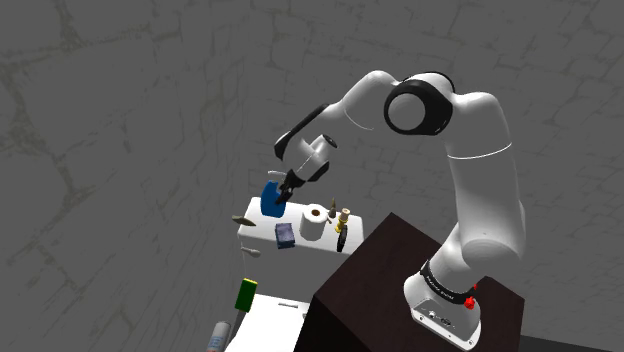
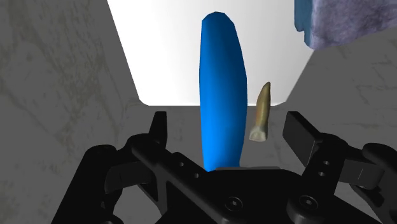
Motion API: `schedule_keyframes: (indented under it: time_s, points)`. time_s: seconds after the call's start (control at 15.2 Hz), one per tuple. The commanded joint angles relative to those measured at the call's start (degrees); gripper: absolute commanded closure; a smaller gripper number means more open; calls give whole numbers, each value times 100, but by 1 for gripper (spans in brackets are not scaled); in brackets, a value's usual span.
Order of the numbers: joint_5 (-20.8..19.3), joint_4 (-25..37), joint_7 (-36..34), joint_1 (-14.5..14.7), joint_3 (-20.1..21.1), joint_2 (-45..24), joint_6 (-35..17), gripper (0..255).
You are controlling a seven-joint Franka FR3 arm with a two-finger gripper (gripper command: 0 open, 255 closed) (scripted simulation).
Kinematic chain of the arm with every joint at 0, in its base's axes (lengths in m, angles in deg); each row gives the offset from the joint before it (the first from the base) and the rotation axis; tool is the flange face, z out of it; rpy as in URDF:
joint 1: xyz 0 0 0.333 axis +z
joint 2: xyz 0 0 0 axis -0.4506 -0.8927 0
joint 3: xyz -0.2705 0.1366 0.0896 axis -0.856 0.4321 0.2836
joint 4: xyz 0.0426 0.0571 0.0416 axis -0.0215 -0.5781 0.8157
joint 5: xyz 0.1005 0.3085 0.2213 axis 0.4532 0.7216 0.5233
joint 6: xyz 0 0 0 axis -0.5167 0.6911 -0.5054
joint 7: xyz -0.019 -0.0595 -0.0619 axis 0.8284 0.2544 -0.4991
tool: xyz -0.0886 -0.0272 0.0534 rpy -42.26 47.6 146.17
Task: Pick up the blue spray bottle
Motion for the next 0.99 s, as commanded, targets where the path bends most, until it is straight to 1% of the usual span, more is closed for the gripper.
schedule_keyframes:
  time_s: [0.0,0.07,0.13,0.73,0.92]
  points:
    - [121,86,145,-45,53,-124,-34,0]
    - [122,85,145,-45,53,-124,-34,0]
    - [130,87,154,-47,56,-128,-37,255]
    - [121,86,145,-45,53,-124,-34,255]
    - [-120,-69,-137,42,-52,110,37,255]
